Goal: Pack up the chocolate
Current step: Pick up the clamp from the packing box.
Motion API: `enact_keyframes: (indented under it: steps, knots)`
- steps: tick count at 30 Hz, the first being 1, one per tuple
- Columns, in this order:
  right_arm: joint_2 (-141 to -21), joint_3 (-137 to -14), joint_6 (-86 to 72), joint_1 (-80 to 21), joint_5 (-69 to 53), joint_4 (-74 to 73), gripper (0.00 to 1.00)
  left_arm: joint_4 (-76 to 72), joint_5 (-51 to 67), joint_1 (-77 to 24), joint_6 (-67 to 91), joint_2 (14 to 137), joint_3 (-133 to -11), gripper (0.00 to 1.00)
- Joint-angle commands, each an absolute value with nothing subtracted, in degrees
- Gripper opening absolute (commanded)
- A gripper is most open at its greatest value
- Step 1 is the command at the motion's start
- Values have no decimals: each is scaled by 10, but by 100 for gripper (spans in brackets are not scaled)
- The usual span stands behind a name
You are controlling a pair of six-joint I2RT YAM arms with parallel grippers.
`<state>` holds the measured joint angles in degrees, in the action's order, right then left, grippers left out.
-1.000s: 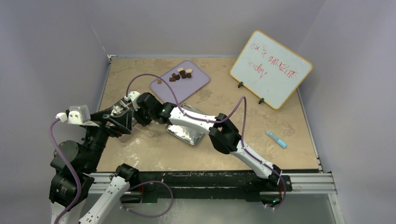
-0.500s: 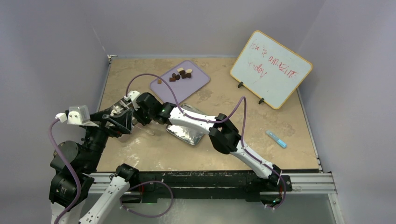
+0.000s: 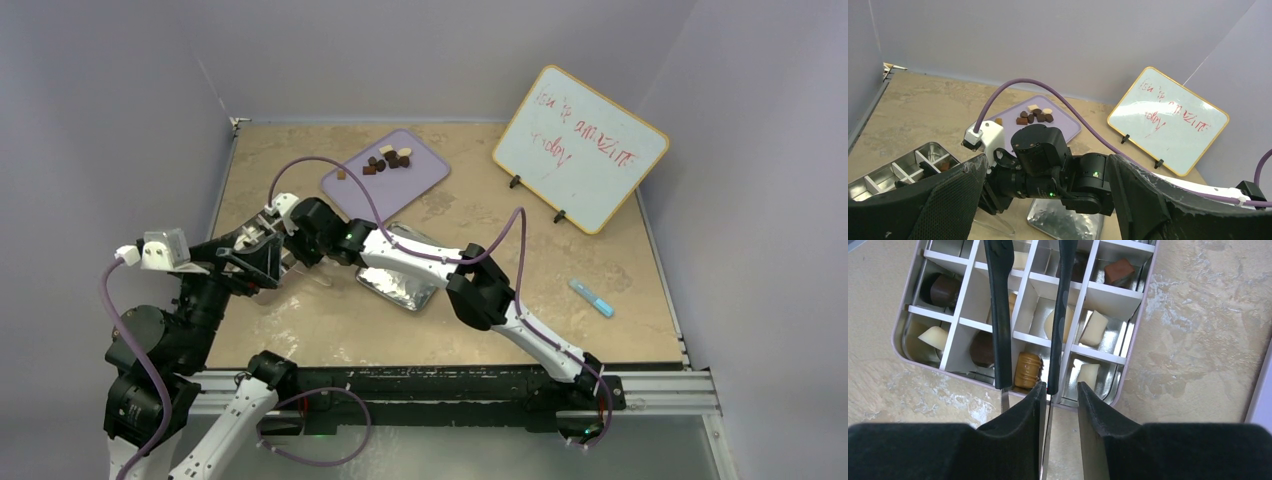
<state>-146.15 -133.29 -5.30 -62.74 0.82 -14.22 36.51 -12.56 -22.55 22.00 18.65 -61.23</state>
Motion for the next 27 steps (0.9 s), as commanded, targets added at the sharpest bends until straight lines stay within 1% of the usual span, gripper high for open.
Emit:
enact_keyframes:
  steps: [1, 3, 6, 10, 13, 17, 23, 27]
  knots:
    - [-1478, -1364, -44, -630, 18, -130, 32, 346, -134, -226, 229, 180, -616, 87]
    - [-1481, -1369, -43, -630, 18, -131, 31, 346, -134, -226, 229, 178, -616, 87]
    - [-1485, -1374, -40, -630, 19, -131, 27, 347, -134, -226, 229, 177, -616, 87]
    - [-1480, -1371, -37, -630, 24, -130, 17, 347, -137, -226, 229, 177, -615, 87]
    - [-1462, -1359, -37, -630, 16, -131, 11, 347, -137, -226, 228, 178, -615, 86]
    - [-1402, -1301, -45, -629, 2, -95, 0, 352, -135, -226, 227, 181, -615, 85]
    - [-1301, -1223, -56, -628, -11, -59, 0, 367, -142, -226, 225, 185, -613, 84]
    - [-1259, -1194, -56, -624, -3, -59, 0, 371, -137, -225, 235, 190, -606, 84]
